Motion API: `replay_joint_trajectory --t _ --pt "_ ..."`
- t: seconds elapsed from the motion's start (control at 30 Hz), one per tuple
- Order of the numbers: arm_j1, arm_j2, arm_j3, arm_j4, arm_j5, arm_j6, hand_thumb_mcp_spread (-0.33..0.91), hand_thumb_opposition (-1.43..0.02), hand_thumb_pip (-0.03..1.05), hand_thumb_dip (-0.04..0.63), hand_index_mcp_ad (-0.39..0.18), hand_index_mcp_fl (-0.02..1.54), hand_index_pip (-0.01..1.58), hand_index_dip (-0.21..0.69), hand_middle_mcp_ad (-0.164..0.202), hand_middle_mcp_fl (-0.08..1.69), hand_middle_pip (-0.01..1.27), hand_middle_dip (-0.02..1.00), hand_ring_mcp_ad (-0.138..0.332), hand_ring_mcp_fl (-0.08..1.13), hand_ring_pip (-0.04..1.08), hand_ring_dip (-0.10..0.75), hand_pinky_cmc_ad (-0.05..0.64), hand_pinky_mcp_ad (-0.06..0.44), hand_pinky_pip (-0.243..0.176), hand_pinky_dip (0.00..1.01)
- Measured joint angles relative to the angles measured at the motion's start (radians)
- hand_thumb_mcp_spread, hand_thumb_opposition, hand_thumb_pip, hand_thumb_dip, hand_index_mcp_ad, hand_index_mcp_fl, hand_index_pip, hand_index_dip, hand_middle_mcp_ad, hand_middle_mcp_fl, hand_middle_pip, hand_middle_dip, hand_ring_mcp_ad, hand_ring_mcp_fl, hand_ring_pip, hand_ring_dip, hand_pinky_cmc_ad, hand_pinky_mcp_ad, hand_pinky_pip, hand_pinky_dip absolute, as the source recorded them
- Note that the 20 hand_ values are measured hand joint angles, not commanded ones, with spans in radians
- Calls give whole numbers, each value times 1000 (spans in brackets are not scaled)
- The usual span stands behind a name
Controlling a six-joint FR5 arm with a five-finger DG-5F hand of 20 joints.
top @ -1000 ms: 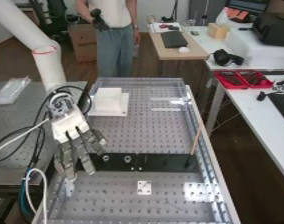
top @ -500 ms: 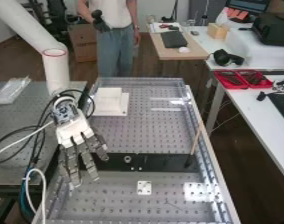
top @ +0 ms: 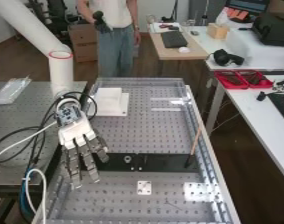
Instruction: Grab the larger nut and place it in the white container
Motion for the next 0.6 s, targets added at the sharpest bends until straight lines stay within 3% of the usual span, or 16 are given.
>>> replay_joint_trajectory --t 0.3,0.6 --pt "0 -10 10 -5 12 7 346 -892 730 269 -103 9 1555 159 61 5 138 237 187 0 126 154 379 312 -110 602" --pt "-1 -38 45 -120 9 115 346 -892 730 269 -103 9 1555 159 61 5 138 237 180 3 124 154 379 312 -106 611"
